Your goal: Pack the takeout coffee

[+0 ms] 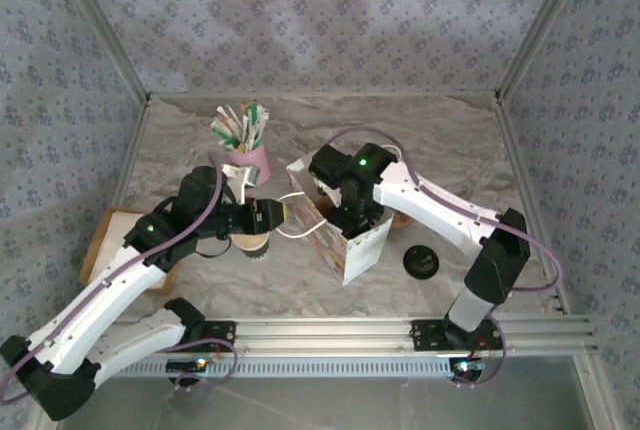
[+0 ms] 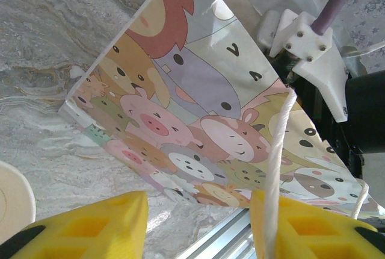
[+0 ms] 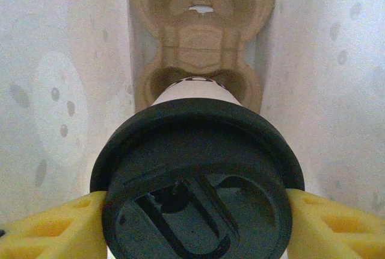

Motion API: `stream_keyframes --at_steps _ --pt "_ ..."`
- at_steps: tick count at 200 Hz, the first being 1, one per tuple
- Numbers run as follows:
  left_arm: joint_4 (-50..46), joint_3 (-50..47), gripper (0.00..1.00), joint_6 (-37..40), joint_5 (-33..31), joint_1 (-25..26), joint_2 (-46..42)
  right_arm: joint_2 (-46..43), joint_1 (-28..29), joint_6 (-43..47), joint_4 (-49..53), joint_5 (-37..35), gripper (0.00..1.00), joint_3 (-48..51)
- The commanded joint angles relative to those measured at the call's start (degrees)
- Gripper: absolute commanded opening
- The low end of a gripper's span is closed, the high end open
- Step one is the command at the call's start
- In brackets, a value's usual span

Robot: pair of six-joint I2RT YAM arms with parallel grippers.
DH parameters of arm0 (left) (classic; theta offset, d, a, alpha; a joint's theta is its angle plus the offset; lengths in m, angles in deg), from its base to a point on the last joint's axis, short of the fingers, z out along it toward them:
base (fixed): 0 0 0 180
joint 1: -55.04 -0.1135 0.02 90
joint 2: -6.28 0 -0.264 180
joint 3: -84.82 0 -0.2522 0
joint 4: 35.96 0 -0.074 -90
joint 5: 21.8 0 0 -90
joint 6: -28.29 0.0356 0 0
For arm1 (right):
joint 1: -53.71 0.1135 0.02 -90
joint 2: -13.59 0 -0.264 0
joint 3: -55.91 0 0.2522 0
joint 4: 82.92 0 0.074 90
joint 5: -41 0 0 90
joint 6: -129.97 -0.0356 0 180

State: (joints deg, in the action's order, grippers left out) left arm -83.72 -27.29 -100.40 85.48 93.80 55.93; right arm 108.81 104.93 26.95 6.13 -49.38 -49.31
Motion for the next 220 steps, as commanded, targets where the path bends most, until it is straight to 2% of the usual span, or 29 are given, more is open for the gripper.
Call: stream_keyframes --at_steps 1,129,220 --pt "1.3 0.36 0.48 -0.28 0.04 0.35 -0.31 -1.44 -0.34 0.8 -0.31 0.84 0.68 0.97" --pt "1.4 0.35 0.48 -0.37 -0.21 0.33 -0.3 -0.17 -0.94 0.8 -1.37 2.72 0.68 3.04" --pt "1.41 0.44 0.48 -0.33 -0.39 0.38 -0.34 1.1 -1.37 0.55 1.52 3.59 0.68 1.86"
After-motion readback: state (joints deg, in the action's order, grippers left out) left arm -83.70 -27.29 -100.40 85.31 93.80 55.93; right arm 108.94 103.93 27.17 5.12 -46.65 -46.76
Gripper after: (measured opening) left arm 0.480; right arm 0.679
